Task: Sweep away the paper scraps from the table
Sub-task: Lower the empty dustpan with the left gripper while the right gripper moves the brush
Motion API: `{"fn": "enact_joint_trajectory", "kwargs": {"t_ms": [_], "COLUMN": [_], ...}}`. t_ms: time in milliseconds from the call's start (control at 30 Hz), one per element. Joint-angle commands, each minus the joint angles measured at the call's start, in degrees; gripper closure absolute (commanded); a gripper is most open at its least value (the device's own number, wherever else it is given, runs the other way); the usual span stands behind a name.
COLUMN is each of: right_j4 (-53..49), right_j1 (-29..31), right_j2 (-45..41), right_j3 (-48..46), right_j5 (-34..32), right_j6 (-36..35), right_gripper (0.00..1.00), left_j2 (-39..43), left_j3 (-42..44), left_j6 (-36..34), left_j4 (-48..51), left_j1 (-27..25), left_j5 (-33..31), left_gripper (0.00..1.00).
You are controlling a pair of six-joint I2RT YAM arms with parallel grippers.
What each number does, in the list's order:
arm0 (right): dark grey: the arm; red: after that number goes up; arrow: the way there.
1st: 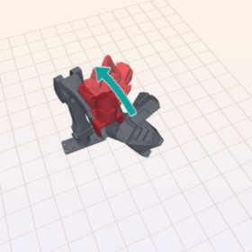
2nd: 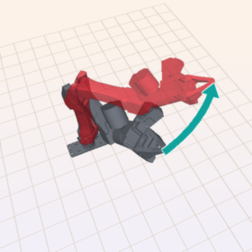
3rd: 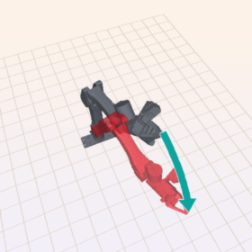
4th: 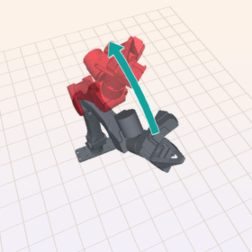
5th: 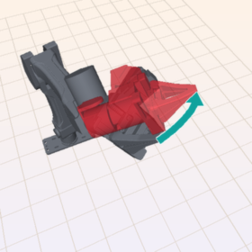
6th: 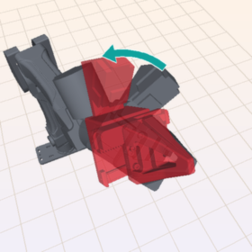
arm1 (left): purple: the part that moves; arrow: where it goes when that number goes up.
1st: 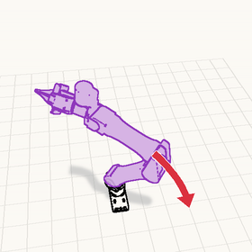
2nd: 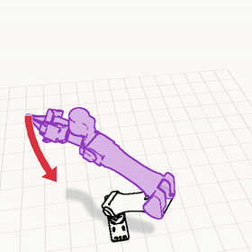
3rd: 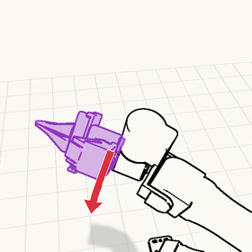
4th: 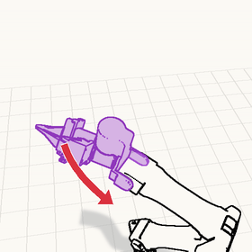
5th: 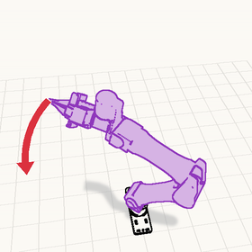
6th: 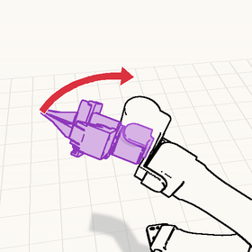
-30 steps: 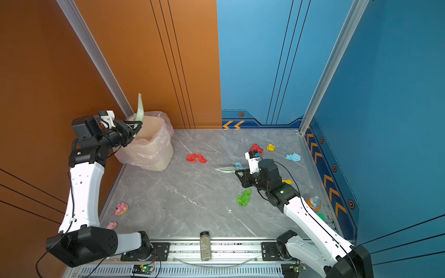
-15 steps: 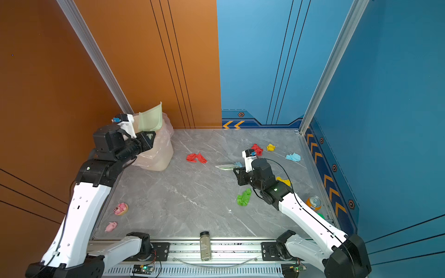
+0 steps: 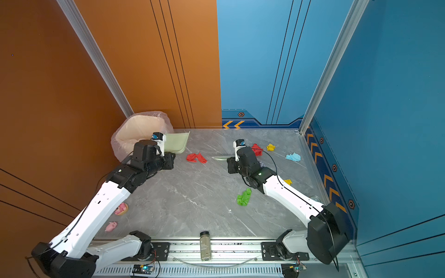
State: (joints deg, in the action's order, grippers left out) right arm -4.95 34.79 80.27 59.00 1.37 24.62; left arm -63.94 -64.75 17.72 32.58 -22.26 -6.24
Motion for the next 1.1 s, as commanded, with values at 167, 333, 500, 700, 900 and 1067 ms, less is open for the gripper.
{"fn": "enact_joint_trajectory", "kwargs": {"t_ms": [167,333,500,700,900,1067], "right_j4": [8.73,10.58,11.81,6.72,0.83,-5.12], "right_j1": [1.60,2.19,2.85,3.74,4.85,4.94], "right_j2": [14.55,24.86,34.16,43.83,48.86,49.79], "right_j3": [11.62,21.42,30.08,39.90,46.32,47.59], "right_j5": [-1.00,-0.16,3.03,6.00,6.84,7.87], "right_j6": [-6.81,-10.45,-13.74,-15.15,-15.22,-14.95], "right_gripper": [1.00,1.00,1.00,1.00,1.00,1.00], "left_j2": [4.33,9.45,11.73,10.84,10.09,8.30], "left_j3": [11.39,18.00,21.56,24.88,26.86,27.28], "left_j6": [1.82,3.00,3.94,6.62,8.56,8.06], "left_j4": [-2.23,-1.78,0.75,1.36,1.08,1.08], "left_j1": [-3.99,-5.42,-6.40,-9.22,-11.65,-12.76], "left_j5": [-3.48,-3.38,-2.07,-4.10,-6.23,-6.50], "left_gripper": [1.00,1.00,1.00,1.00,1.00,1.00]}}
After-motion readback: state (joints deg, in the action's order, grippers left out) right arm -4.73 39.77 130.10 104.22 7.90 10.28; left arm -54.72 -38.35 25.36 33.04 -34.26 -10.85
